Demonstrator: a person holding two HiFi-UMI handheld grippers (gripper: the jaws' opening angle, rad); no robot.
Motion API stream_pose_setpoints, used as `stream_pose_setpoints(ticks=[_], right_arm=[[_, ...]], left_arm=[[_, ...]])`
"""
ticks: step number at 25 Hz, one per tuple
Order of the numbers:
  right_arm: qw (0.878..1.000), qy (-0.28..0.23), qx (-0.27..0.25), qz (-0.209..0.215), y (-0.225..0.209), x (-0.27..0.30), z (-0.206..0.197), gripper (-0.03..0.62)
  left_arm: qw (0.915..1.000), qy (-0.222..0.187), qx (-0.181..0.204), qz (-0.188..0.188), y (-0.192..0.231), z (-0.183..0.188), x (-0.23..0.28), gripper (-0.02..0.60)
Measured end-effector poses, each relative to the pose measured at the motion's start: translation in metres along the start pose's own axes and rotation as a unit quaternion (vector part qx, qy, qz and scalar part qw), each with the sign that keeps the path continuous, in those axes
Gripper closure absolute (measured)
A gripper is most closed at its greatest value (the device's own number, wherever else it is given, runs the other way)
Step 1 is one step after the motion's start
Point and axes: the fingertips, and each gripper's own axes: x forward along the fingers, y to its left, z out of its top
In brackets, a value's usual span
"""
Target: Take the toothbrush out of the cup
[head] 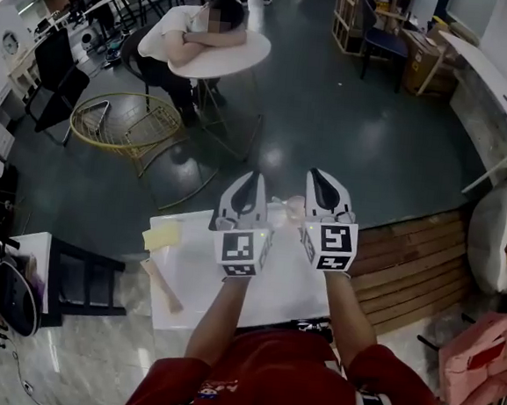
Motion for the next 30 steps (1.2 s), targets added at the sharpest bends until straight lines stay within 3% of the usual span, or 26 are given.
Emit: stream_pose_setpoints(ticks=[12,20,24,30], right_arm=[[1.0,0.02,-0.009,-0.013,0.011,0.012,-0.021,0.565],[0.997,0.073,-0.001,0.009,0.021,0.017,-0.067,0.562],[0.993,0.116,-0.001,0.036,0.034,0.016,-0.1,0.456],[0.983,0.175,-0.018,0.056,0.044,0.011,-0.149,0.419]], left_arm=[[0.9999,0.006,-0.009,-0.008,0.013,-0.013,-0.003,0.552],[0.9997,0.02,-0.013,-0.01,0.017,-0.027,0.0,0.552],[0.9995,0.026,-0.015,-0.009,0.019,-0.032,0.001,0.552],[0.9993,0.033,-0.018,-0.006,0.018,-0.037,0.001,0.552]])
